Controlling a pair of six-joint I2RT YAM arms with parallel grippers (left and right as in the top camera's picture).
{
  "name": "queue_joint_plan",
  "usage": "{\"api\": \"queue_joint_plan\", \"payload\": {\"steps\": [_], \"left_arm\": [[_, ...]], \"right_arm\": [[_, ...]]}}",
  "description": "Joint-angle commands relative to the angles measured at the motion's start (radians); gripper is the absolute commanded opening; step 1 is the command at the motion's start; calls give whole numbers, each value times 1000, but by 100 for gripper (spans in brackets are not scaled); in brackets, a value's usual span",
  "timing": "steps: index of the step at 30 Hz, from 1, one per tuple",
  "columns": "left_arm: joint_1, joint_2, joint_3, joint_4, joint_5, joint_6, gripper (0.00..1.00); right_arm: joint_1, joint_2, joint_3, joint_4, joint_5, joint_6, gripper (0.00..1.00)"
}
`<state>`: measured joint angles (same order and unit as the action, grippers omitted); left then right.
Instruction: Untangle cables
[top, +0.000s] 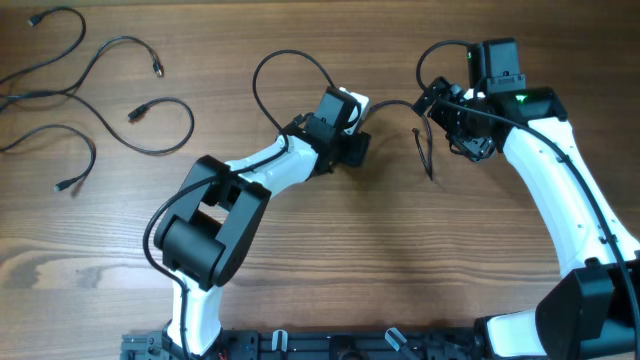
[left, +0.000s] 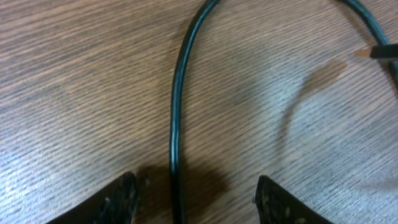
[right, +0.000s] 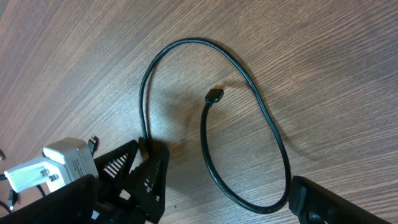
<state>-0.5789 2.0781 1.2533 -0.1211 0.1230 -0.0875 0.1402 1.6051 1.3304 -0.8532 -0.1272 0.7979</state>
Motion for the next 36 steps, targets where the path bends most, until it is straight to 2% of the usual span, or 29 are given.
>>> {"api": "queue_joint_plan", "payload": {"steps": [1,3,6,9,10,18,21,26,31,36], "left_arm": [[0,62,-10,-14,-45,4,59],[0,62,-10,-14,-85,5,51],[0,62,-10,-14,-139,5,27],[0,62,-10,-14,-143,5,13],[0,62,-10,-13,-143,5,4],[-3,33,-10,-14,-142,-2,4],[-3,-61,-10,-14,-129,-48,4],[-2,-243,-10,-20,-6,-52,4],[-2,-377,-10,-27,38,-56,4],[-2,-465,-10,-27,74,-56,4]], "right_arm": [[0,-27,12,-2,-10,-16,100],[0,-27,12,-1,-9,-16,99],[1,-27,12,-1,-10,-16,100],[1,-27,12,-1,-13,-16,100],[0,-27,12,-1,-13,-16,100],[0,-27,12,-2,-27,-17,100],[0,-27,12,0,-32,-16,100],[1,-27,12,0,-32,-16,100],[1,-27,12,0,-41,-13,100],[1,-27,12,32,-180,-22,100]]}}
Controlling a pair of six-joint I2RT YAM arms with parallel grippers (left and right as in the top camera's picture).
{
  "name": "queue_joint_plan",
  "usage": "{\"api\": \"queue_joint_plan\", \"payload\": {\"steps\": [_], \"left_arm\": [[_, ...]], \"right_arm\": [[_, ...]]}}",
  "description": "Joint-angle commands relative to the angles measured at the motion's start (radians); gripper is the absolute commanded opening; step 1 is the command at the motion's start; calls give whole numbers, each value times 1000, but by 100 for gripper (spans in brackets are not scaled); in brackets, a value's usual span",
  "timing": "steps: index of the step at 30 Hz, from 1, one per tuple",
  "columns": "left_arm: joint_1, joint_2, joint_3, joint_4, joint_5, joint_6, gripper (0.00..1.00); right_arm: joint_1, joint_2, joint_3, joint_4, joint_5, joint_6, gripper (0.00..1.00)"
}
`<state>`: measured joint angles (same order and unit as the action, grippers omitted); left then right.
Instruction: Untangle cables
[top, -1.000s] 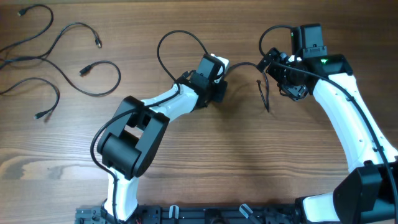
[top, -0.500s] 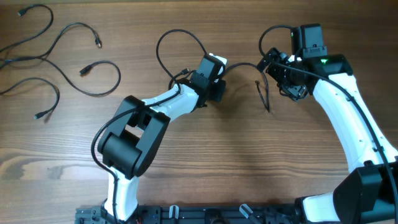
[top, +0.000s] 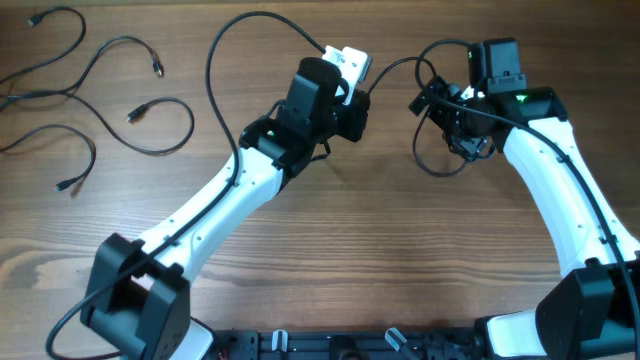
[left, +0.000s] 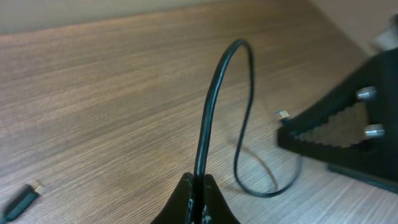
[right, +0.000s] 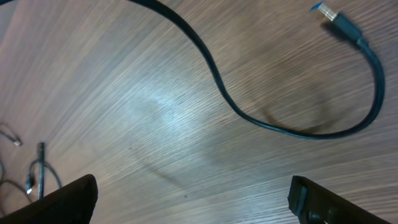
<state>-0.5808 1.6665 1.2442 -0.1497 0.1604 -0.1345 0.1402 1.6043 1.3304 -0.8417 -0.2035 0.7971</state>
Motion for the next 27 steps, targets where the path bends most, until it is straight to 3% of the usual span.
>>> {"api": "queue_joint_plan", "payload": {"steps": [1,7,11,15,21,24,25,27], "left_arm": [[1,-55,0,1,37,-8,4],[1,-53,0,-42,-55,-10,4],[1,-53,0,-68,-46,-101,4],[1,-53,0,-40,89,-110,4],[1,-55,0,1,259,-110,4],[1,-55,0,2,292,-109,4],[3,-55,0,-2,292,-109,4],[5,-55,0,-8,292,-109,4]], "right_arm": [[0,-26,12,37,-145,-27,100],[0,-27,12,154,-363,-68,100],[0,-27,12,253,-396,-61,100],[1,-26,12,337,-391,-7,100],[0,-26,12,332,-301,19,99],[0,-26,12,338,-241,53,85],[0,-26,12,345,-223,60,73],[0,-26,12,351,-214,70,62]]}}
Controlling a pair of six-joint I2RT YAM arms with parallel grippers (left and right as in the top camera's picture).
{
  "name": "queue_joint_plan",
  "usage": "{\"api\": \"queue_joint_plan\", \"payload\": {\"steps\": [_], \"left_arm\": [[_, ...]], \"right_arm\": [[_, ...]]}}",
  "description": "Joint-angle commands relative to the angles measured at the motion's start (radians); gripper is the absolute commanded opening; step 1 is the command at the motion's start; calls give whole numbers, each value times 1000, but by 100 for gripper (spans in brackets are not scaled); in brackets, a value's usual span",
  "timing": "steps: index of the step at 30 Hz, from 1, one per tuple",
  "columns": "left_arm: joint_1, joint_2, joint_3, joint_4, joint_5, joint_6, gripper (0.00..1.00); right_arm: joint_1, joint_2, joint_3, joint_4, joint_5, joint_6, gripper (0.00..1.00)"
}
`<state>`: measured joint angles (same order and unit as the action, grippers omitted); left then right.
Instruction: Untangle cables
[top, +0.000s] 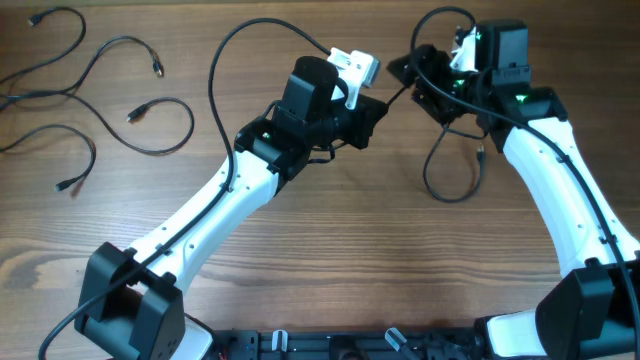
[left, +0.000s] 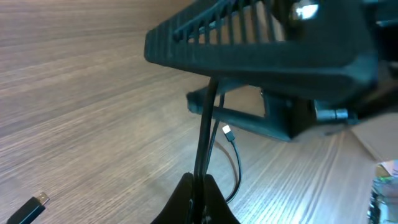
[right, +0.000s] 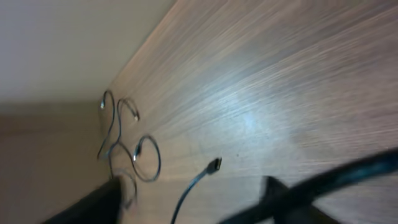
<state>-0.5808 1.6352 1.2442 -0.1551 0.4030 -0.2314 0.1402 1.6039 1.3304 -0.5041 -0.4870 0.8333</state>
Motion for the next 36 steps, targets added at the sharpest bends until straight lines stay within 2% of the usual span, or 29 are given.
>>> {"api": "queue_joint_plan", "payload": {"steps": [1,4,6,7,9,10,11,12,13,15,17,18,23,24,34,36], "left_arm": [[7,-23,0,-8,49,-12,4],[8,-23,0,-18,49,-9,4],[8,-23,0,-18,49,-9,4],[8,-23,0,-17,49,-9,4],[8,-23,0,-17,48,-9,4],[8,-23,0,-18,45,-9,13],[8,-23,0,-18,42,-9,45],[8,-23,0,-17,42,-9,73],[8,-23,0,-11,42,-9,85],[10,-23,0,19,42,-9,95],[16,-23,0,56,42,-9,93],[17,-23,0,64,42,-9,85],[15,-23,0,37,42,3,72],[15,-23,0,27,42,23,67],[16,-23,0,1,42,25,59],[16,-23,0,1,42,26,54]], "right_arm": [[0,-26,12,15,74,34,56],[0,-26,12,14,87,33,37],[0,-26,12,14,87,34,11],[0,-26,12,13,86,34,4],[1,-26,12,13,69,41,4],[1,-26,12,14,60,47,4],[1,-26,12,13,60,60,4],[1,-26,12,12,56,61,4],[2,-26,12,10,56,61,4],[3,-26,12,6,44,61,4],[3,-26,12,5,26,65,4],[3,-26,12,5,14,72,4],[15,-26,12,4,-16,114,4],[20,-26,12,4,-21,113,4],[53,-26,12,2,-61,110,4],[53,-26,12,1,-64,110,4]]}}
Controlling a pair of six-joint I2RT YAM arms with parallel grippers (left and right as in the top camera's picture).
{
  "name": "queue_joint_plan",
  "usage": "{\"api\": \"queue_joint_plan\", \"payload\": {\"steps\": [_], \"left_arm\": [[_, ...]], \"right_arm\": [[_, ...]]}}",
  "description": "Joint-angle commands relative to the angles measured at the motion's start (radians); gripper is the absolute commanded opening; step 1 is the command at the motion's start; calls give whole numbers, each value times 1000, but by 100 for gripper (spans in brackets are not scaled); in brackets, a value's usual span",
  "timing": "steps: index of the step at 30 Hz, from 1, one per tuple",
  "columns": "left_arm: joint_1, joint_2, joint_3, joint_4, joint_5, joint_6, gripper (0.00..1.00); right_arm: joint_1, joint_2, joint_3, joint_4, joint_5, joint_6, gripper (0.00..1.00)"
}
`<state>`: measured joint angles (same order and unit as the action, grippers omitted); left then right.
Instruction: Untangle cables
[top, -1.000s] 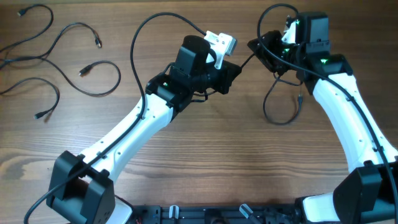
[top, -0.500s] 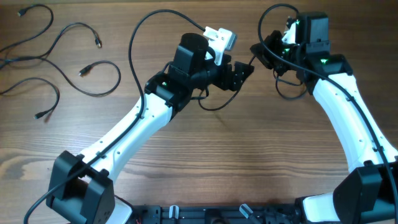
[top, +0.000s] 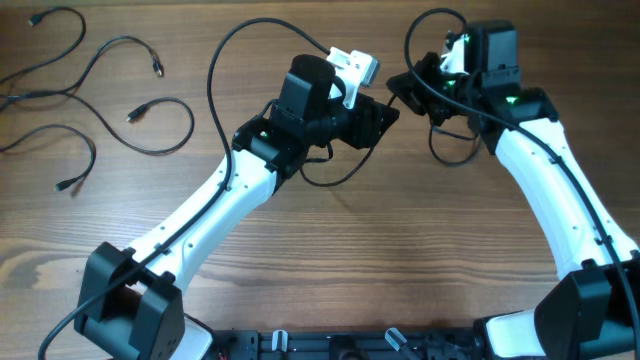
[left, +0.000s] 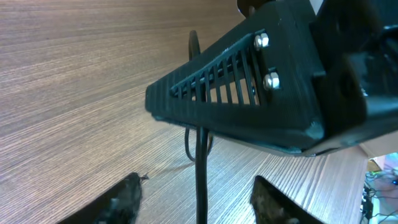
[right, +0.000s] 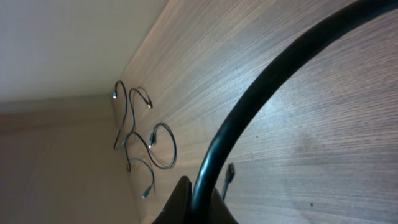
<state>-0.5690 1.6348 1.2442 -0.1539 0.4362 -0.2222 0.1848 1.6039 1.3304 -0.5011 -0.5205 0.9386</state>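
Observation:
A long black cable (top: 265, 20) arcs over the table's far middle and hangs in loops between the two arms. My right gripper (top: 402, 92) is shut on it; in the right wrist view the thick cable (right: 261, 93) rises out of the closed gripper (right: 194, 205). My left gripper (top: 380, 115) sits right beside it and stands open. The cable (left: 201, 168) runs loose between the left fingers (left: 127, 199). The right gripper's ribbed black finger (left: 249, 93) fills the left wrist view just ahead.
Several other thin black cables (top: 150, 130) lie spread over the far left of the wooden table (top: 350, 270), also small in the right wrist view as cables (right: 134, 134). The two arms nearly touch at the far middle.
My left gripper, shut on the cable before, now stands open with the cable loose between its fingers. My right gripper, open around the cable then, is now shut on it.
First both grippers were open, the left low over the cable on the table. Then the left was shut on the cable and held it up. The right gripper then came up against it, open. Now the right holds the cable and the left has let go.

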Motion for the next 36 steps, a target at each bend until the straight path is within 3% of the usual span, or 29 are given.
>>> {"api": "queue_joint_plan", "payload": {"steps": [1,4,6,10,19,23,27,29,32,34,36], "left_arm": [[4,-23,0,0,9,16,53],[5,-23,0,1,8,16,51],[5,-23,0,1,8,16,39],[5,-23,0,2,8,16,29],[5,-23,0,8,8,16,28],[5,-23,0,8,-26,16,4],[5,-23,0,8,-48,16,4],[5,-23,0,8,-48,16,4],[5,-25,0,16,-47,9,4],[5,-31,0,24,-48,8,4],[18,-43,0,38,-64,3,4]], "right_arm": [[9,-26,12,-2,-40,5,4],[9,-26,12,-1,-73,5,4],[9,-26,12,-1,-73,4,4],[9,-26,12,-10,-88,4,4],[50,-26,12,-15,-74,3,4],[51,-26,12,-15,-53,3,5],[51,-26,12,-16,-37,3,6],[51,-26,12,-16,-30,3,22],[51,-26,12,-15,-19,3,64],[51,-26,12,-15,-20,3,79],[49,-26,12,-1,-47,-4,86]]}}
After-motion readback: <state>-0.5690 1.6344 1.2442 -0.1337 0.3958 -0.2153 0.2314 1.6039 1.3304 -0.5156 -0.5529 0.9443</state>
